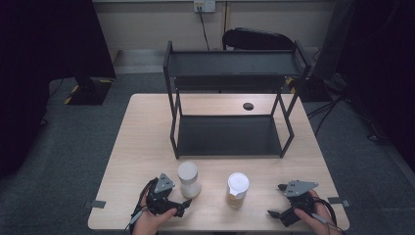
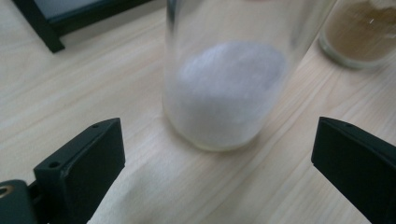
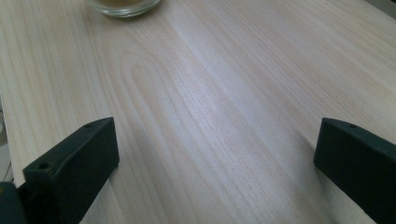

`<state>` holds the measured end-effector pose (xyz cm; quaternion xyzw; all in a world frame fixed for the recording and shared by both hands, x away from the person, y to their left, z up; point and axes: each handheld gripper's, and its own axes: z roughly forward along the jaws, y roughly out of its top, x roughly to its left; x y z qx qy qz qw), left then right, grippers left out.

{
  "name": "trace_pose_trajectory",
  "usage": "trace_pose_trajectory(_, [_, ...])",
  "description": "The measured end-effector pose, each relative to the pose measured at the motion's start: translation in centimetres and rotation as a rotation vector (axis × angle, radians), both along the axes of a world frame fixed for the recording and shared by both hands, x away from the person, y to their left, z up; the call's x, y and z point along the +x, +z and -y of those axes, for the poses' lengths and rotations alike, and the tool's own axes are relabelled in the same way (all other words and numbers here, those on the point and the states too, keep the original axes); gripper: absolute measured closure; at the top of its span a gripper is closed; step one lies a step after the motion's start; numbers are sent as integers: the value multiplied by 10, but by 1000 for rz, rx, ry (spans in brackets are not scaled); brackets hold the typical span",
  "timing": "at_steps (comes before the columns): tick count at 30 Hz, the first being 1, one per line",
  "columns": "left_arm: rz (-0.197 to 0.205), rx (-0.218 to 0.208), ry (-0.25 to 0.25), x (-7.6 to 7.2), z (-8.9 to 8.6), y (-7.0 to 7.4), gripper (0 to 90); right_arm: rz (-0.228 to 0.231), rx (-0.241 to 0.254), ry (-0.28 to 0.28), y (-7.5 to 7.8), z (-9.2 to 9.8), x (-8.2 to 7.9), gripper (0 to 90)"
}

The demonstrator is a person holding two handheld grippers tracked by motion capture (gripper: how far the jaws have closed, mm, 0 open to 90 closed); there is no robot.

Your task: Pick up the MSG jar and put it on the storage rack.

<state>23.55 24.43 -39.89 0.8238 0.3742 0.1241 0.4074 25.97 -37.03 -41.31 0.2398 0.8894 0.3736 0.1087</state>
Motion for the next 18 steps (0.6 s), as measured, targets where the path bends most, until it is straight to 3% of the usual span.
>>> trace_pose_trajectory(10, [17,-36,1,1,3,9,23,1,1,4,0,0,1,0])
trace_pose_trajectory(18, [6,-60,-2,10,5,17,23,1,0,4,0,0,1,0])
